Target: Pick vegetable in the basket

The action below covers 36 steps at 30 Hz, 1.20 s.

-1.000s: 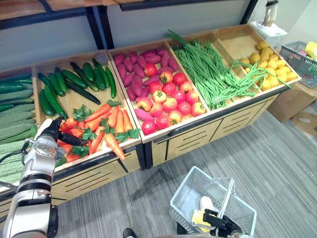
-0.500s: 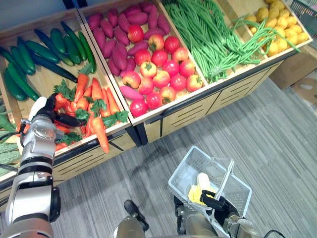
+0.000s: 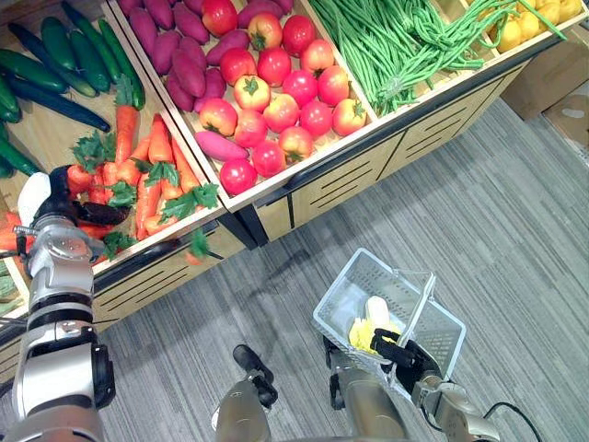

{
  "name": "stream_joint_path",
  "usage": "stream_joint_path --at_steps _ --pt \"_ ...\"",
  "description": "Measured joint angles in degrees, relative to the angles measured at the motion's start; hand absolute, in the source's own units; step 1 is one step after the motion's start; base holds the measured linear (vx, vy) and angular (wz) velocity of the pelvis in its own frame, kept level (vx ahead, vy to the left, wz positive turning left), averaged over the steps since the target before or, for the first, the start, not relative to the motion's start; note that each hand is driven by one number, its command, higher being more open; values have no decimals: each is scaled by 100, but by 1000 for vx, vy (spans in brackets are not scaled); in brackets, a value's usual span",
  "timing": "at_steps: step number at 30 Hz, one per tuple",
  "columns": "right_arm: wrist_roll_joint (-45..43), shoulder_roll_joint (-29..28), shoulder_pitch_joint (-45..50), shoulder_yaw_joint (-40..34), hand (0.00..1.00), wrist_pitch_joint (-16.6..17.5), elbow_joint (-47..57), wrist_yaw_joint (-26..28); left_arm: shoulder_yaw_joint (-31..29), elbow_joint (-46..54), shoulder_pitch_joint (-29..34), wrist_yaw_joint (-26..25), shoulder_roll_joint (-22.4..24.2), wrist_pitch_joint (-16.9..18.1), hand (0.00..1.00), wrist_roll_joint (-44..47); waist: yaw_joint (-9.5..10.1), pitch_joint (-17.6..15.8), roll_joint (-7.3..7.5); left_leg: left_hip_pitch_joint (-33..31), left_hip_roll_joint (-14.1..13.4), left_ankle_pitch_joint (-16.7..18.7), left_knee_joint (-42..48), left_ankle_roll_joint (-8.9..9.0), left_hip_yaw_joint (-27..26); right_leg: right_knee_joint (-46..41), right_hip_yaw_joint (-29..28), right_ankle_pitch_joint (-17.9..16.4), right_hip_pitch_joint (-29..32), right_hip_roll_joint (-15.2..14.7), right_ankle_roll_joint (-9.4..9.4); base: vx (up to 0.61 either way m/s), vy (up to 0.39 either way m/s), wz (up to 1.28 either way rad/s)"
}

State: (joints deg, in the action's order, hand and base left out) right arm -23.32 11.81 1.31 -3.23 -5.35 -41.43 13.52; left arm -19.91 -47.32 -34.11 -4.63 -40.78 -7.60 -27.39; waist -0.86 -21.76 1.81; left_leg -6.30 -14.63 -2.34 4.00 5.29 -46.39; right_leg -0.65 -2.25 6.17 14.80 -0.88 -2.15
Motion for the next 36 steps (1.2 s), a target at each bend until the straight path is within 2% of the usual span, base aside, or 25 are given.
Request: stream_joint_path --at_steps 9,10,13,15,18,21,24,27,28,33,36 --pt "25 37 -76 84 0 115 -219 5 49 -8 315 -603 215 3 0 43 -140 10 -34 189 131 -88 -234 -18 -14 89 -4 37 -146 -47 -32 -12 88 0" --pt "23 45 -74 45 0 166 -460 2 48 -26 528 -683 266 35 0 398 -214 38 -64 428 196 -79 -288 0 -15 188 20 54 -403 -97 -64 12 208 0" --pt "23 41 -73 36 0 180 -508 4 53 -33 575 -751 300 82 0 447 -215 73 -74 420 203 -78 -287 1 -16 188 25 54 -394 -108 -64 -4 102 0" --pt "21 48 -73 -7 0 176 -655 6 74 -132 534 -709 291 62 0 492 -222 227 -99 433 200 -77 -288 2 -21 187 29 47 -407 -105 -74 -9 49 -1" --pt "-192 80 -4 -410 0 58 -1013 1 123 -195 609 -411 301 -27 0 663 -243 378 -162 926 219 -81 -399 37 -18 191 69 -29 -878 -89 -173 4 50 2" --pt "-239 137 347 -1034 0 -68 -1098 -16 157 -176 708 -334 286 50 0 659 -236 982 -232 1082 280 -77 -562 56 26 201 129 -92 -1016 -101 -177 0 18 9" --pt "-388 124 624 -1392 0 -119 -1130 -46 165 -112 892 -315 273 224 0 656 -239 1329 -330 1279 387 -85 -751 66 56 313 170 -129 -1222 -137 -146 -22 15 9" --pt "-390 41 826 -1603 0 -169 -1191 -39 266 13 1053 -254 267 229 0 659 -236 1552 -403 1444 441 -110 -881 90 77 398 199 -135 -1401 -147 -144 -30 -15 6" --pt "-391 -23 912 -1695 0 -169 -1221 -40 457 128 1098 -207 227 229 0 660 -207 1666 -411 1441 448 -118 -900 92 99 404 218 -138 -1409 -148 -143 -29 -35 7" --pt "-667 -240 965 -1857 0 -172 -1300 -119 930 719 1137 -62 -3 203 0 695 -183 1805 -334 1560 452 -121 -926 93 118 408 224 -150 -1549 -144 -140 -35 -44 3" --pt "-835 -336 991 -2068 0 -145 -1325 -194 1310 1518 1137 35 -203 176 0 774 -175 1945 -266 1563 470 -121 -935 93 114 408 210 -150 -1549 -139 -139 -30 -45 0"
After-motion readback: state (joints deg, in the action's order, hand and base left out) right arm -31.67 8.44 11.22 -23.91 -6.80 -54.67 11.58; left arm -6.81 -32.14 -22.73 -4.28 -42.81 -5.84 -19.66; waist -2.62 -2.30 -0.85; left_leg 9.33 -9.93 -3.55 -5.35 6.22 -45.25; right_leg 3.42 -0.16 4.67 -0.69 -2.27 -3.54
